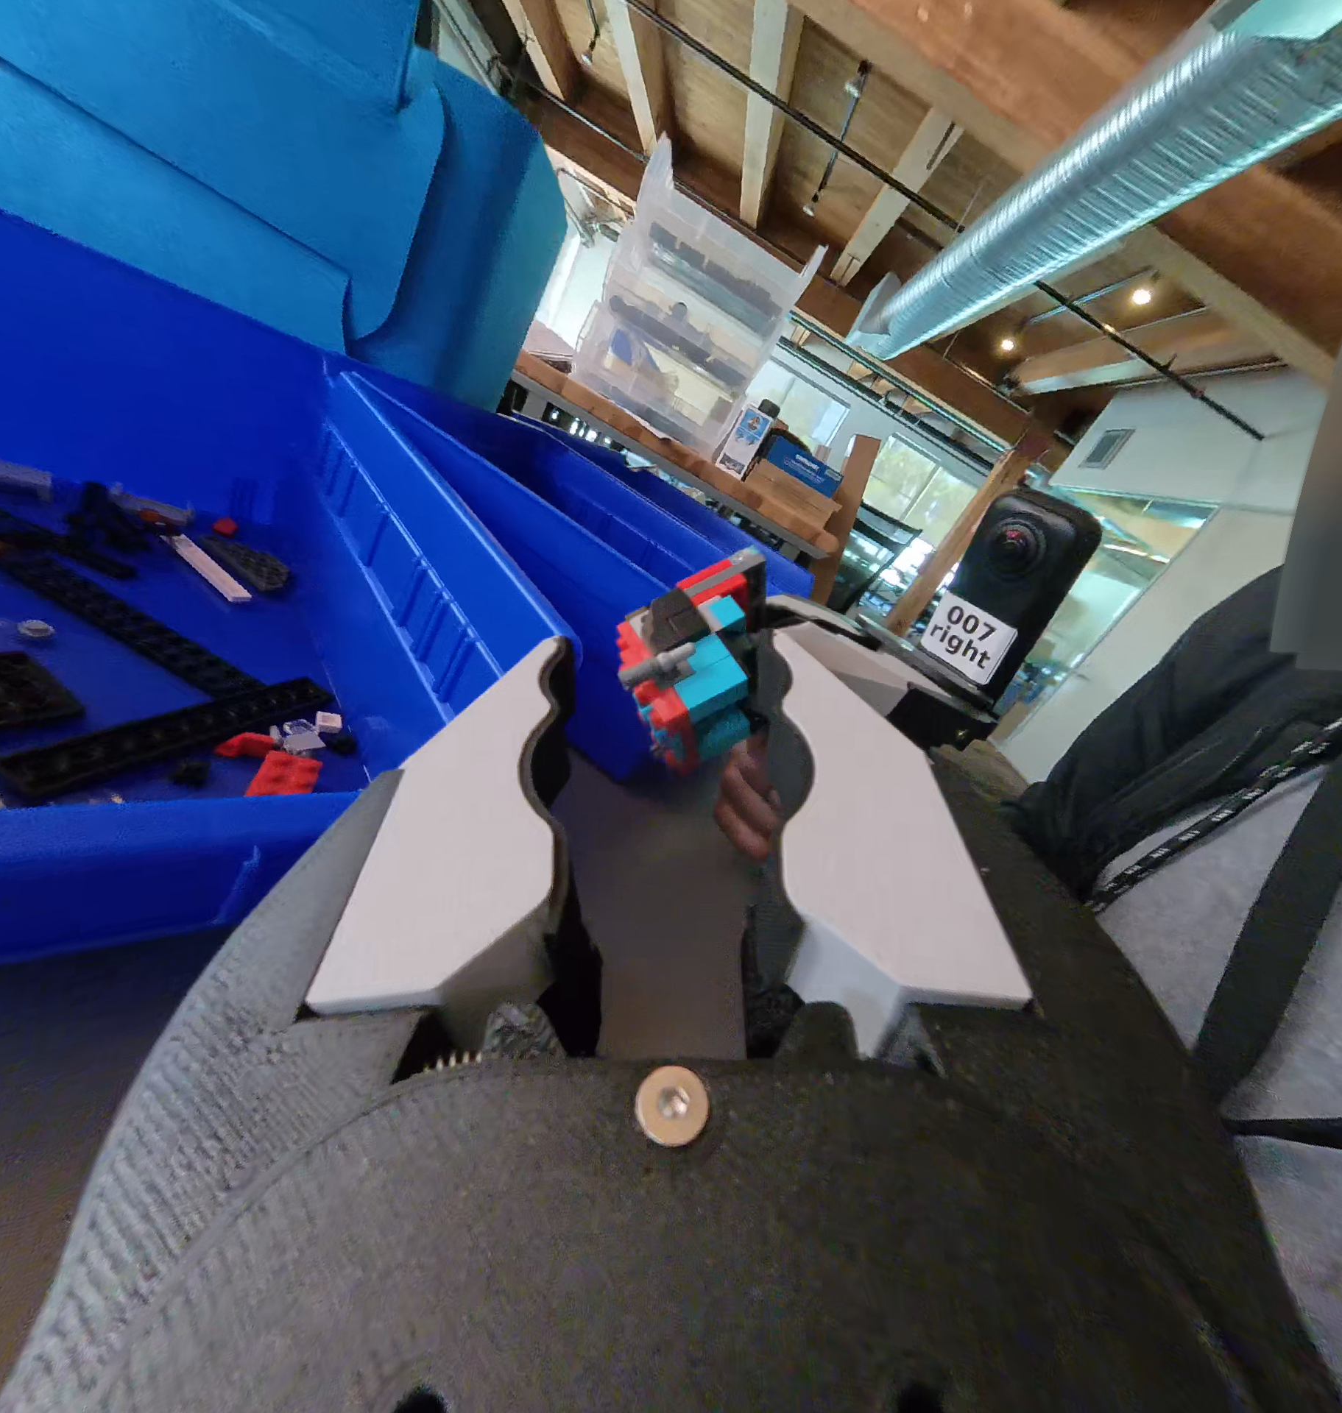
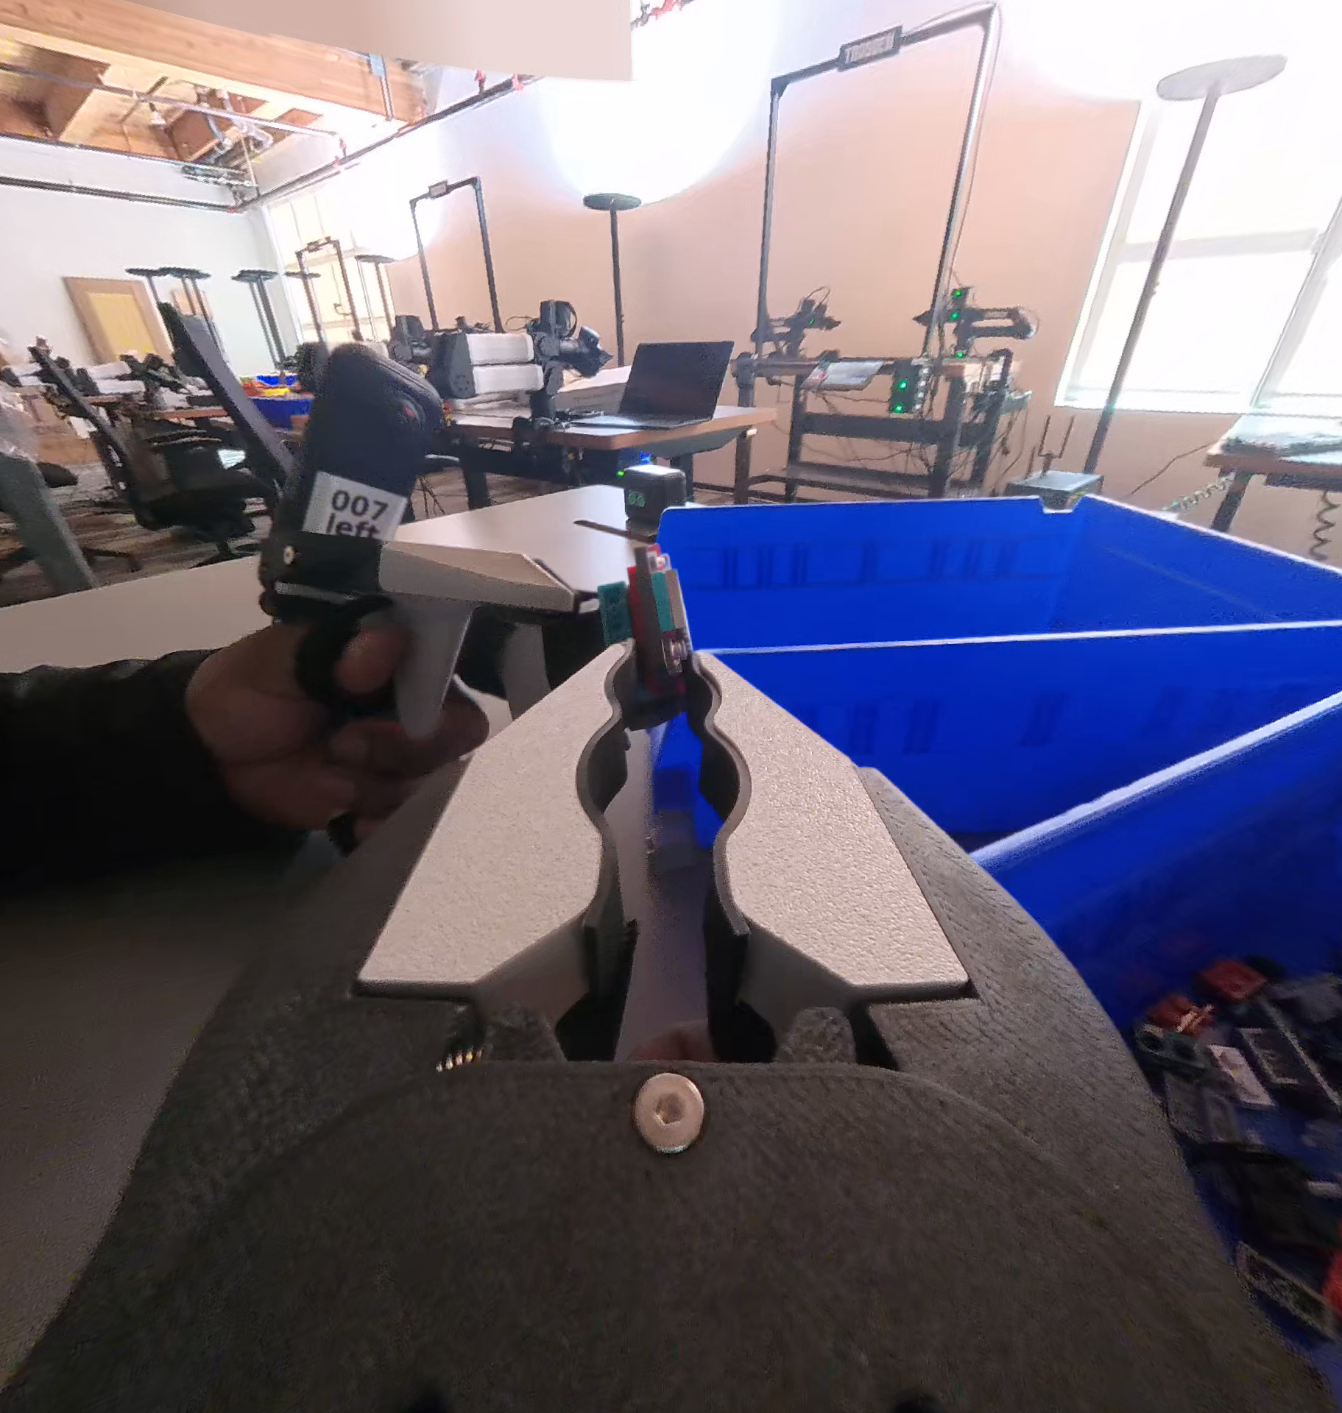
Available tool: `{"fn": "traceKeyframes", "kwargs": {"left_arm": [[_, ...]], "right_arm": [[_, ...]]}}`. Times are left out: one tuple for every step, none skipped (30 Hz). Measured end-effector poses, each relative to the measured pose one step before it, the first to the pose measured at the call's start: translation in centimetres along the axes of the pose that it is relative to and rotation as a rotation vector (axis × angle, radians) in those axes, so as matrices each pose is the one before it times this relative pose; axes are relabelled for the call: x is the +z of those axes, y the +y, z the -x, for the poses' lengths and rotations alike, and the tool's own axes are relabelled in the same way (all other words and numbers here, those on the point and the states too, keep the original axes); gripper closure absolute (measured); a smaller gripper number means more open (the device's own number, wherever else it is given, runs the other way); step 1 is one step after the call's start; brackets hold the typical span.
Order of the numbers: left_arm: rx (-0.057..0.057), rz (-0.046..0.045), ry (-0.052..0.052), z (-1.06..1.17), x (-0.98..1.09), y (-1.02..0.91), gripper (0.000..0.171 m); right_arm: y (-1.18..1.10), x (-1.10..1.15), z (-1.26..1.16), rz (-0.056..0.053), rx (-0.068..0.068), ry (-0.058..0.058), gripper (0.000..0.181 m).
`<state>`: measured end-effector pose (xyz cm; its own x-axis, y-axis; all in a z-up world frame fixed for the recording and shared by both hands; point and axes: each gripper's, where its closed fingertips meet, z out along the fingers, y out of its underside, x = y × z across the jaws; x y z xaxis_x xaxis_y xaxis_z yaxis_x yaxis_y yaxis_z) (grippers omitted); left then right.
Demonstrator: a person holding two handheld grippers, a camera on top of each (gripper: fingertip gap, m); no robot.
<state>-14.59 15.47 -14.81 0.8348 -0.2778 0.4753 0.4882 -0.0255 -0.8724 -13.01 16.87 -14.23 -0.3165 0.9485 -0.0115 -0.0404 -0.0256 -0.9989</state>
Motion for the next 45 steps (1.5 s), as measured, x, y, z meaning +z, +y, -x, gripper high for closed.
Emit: {"fn": "traceKeyframes", "kwargs": {"left_arm": [[-0.0226, 0.00763, 0.0055, 0.045, 0.073, 0.128, 0.117], [-0.0218, 0.00408, 0.0066, 0.018, 0.050, 0.087, 0.115], [-0.0185, 0.00092, 0.0080, -0.031, 0.037, 0.066, 0.113], [-0.0151, 0.00453, 0.0074, -0.055, 0.060, 0.132, 0.111], [-0.0145, 0.00600, 0.0082, -0.065, 0.081, 0.145, 0.109], [-0.0147, 0.01004, 0.0082, -0.090, 0.091, 0.196, 0.108], [-0.0092, 0.00400, 0.0054, -0.080, 0.060, 0.087, 0.107], [-0.0068, 0.00406, 0.0054, -0.072, 0.052, 0.080, 0.106], [-0.0055, 0.00522, 0.0079, -0.119, 0.039, 0.086, 0.106], [-0.0057, 0.00524, 0.0070, -0.108, 0.039, 0.086, 0.106], [-0.0051, 0.00174, 0.0036, -0.062, 0.045, 0.039, 0.106], [-0.0030, -0.00005, -0.0002, -0.038, 0.042, 0.019, 0.106], [0.0005, -0.00189, -0.0007, -0.040, 0.025, 0.002, 0.106], [0.0019, -0.00010, -0.0005, -0.052, 0.038, 0.006, 0.106], [0.0033, 0.00088, -0.0008, -0.037, 0.031, 0.020, 0.106], [0.0065, 0.00074, -0.0025, -0.030, 0.023, 0.007, 0.106], [0.0115, 0.00245, -0.0038, -0.041, 0.023, 0.027, 0.106], [0.0149, 0.00585, -0.0047, -0.041, 0.043, 0.067, 0.107], [0.0153, 0.00759, -0.0037, -0.069, 0.058, 0.102, 0.107], [0.0128, 0.00721, -0.0019, -0.095, 0.077, 0.107, 0.108], [0.0091, 0.00396, -0.0012, -0.089, 0.065, 0.065, 0.109], [0.0051, -0.00041, -0.0005, -0.069, 0.044, 0.009, 0.110], [0.0018, -0.00435, 0.0007, -0.068, 0.015, -0.042, 0.111], [-0.0009, -0.00676, 0.0017, -0.045, -0.010, -0.080, 0.113], [-0.0023, -0.00614, 0.0050, -0.073, -0.026, -0.078, 0.114], [-0.0016, -0.00253, 0.0066, -0.092, -0.007, -0.022, 0.117], [0.0027, -0.00006, 0.0074, -0.141, 0.000, 0.010, 0.122], [0.0102, -0.00095, 0.0073, -0.179, -0.011, 0.005, 0.129], [0.0130, -0.00169, -0.0076, 0.000, 0.000, -0.026, 0.129], [0.0147, 0.00017, -0.0059, -0.017, 0.009, -0.008, 0.129], [0.0114, 0.00013, -0.0036, -0.025, -0.012, -0.040, 0.129], [0.0083, -0.00168, -0.0013, -0.031, -0.039, -0.085, 0.129], [0.0076, -0.00243, 0.0030, -0.080, -0.041, -0.106, 0.129], [0.0049, -0.00600, 0.0099, -0.173, -0.058, -0.173, 0.128], [0.0006, -0.00613, 0.0095, -0.153, -0.052, -0.188, 0.128], [0.0022, -0.00539, 0.0090, -0.119, -0.062, -0.165, 0.126], [0.0047, -0.00287, 0.0023, -0.021, -0.062, -0.121, 0.124], [0.0086, -0.00022, -0.0047, 0.081, -0.059, -0.058, 0.124], [0.0088, 0.00207, -0.0057, 0.122, -0.051, -0.001, 0.124], [0.0048, 0.00229, -0.0016, 0.077, -0.036, 0.019, 0.123], [-0.0012, 0.00093, 0.0026, 0.026, -0.023, 0.021, 0.121], [-0.0076, -0.00059, 0.0082, -0.019, -0.011, 0.007, 0.120], [-0.0135, -0.00367, 0.0120, -0.072, -0.009, -0.039, 0.119], [-0.0148, -0.00694, 0.0115, -0.073, -0.021, -0.082, 0.119], [-0.0142, -0.00866, 0.0120, -0.080, -0.031, -0.100, 0.119]], "right_arm": [[-0.094, -0.059, -0.066, -0.0050, -0.0044, 0.0048, 0.170], [-0.029, -0.025, -0.028, -0.0020, -0.0037, 0.0033, 0.170], [-0.042, -0.029, -0.029, -0.0028, -0.0051, 0.0051, 0.170], [-0.091, -0.031, -0.021, -0.0048, -0.0088, 0.0061, 0.170], [-0.092, -0.043, -0.028, -0.0046, -0.0126, 0.0071, 0.170], [-0.097, -0.047, -0.043, -0.0047, -0.0141, 0.0089, 0.170], [-0.111, -0.046, -0.045, -0.0056, -0.0142, 0.0083, 0.169], [-0.100, -0.037, -0.009, -0.0053, -0.0134, 0.0065, 0.169], [-0.085, -0.031, 0.023, -0.0041, -0.0137, 0.0052, 0.169], [-0.060, -0.020, 0.027, -0.0029, -0.0140, 0.0051, 0.169], [-0.057, -0.013, 0.032, -0.0025, -0.0136, 0.0048, 0.169], [-0.070, -0.021, 0.054, -0.0033, -0.0121, 0.0033, 0.169], [-0.077, -0.014, 0.066, -0.0039, -0.0091, 0.0017, 0.169], [-0.094, -0.021, 0.055, -0.0047, -0.0061, 0.0005, 0.169], [-0.074, -0.025, 0.043, -0.0042, -0.0036, -0.0002, 0.170], [-0.091, -0.035, 0.004, -0.0048, -0.0025, 0.0018, 0.169], [-0.105, -0.041, -0.017, -0.0057, -0.0030, 0.0025, 0.169], [-0.095, -0.035, -0.012, -0.0051, -0.0030, 0.0020, 0.170], [-0.086, -0.028, 0.008, -0.0045, -0.0030, 0.0010, 0.170], [-0.060, -0.023, 0.039, -0.0032, -0.0033, 0.0000, 0.169], [-0.041, -0.002, 0.078, -0.0025, -0.0043, -0.0014, 0.169], [-0.049, -0.014, 0.112, -0.0026, -0.0055, -0.0021, 0.169], [-0.053, 0.002, 0.117, -0.0028, -0.0070, -0.0020, 0.169], [-0.040, 0.001, 0.134, -0.0024, -0.0074, -0.0026, 0.170], [-0.011, 0.004, 0.093, -0.0007, -0.0057, -0.0005, 0.169], [0.043, 0.016, 0.027, 0.0019, -0.0021, 0.0004, 0.169], [0.077, 0.032, -0.016, 0.0036, 0.0032, -0.0003, 0.169], [0.111, 0.023, -0.038, 0.0051, 0.0083, -0.0013, 0.169], [0.050, 0.013, -0.049, 0.0011, 0.0130, -0.0034, 0.169], [-0.018, -0.004, -0.024, -0.0021, 0.0177, -0.0061, 0.169], [-0.012, -0.009, -0.001, -0.0025, 0.0229, -0.0087, 0.169], [-0.029, -0.007, -0.009, -0.0032, 0.0327, -0.0114, 0.169], [-0.044, -0.001, -0.069, -0.0048, 0.0454, -0.0127, 0.169], [0.014, -0.013, -0.122, -0.0026, 0.0570, -0.0153, 0.170], [-0.029, -0.023, -0.168, -0.0061, 0.0684, -0.0184, 0.170], [-0.020, -0.022, -0.194, -0.0053, 0.0753, -0.0214, 0.170], [-0.012, -0.016, -0.177, -0.0055, 0.0778, -0.0245, 0.170], [0.022, 0.017, -0.108, -0.0030, 0.0788, -0.0292, 0.170], [-0.006, 0.012, -0.019, -0.0045, 0.0778, -0.0317, 0.170], [-0.060, -0.002, 0.052, -0.0080, 0.0742, -0.0333, 0.170], [-0.056, 0.009, 0.090, -0.0073, 0.0656, -0.0318, 0.170], [0.025, 0.016, 0.072, -0.0019, 0.0538, -0.0261, 0.170], [0.112, 0.054, 0.031, 0.0036, 0.0410, -0.0185, 0.170], [0.166, 0.050, 0.014, 0.0071, 0.0318, -0.0140, 0.170], [0.172, 0.065, 0.022, 0.0074, 0.0262, -0.0118, 0.170]]}}
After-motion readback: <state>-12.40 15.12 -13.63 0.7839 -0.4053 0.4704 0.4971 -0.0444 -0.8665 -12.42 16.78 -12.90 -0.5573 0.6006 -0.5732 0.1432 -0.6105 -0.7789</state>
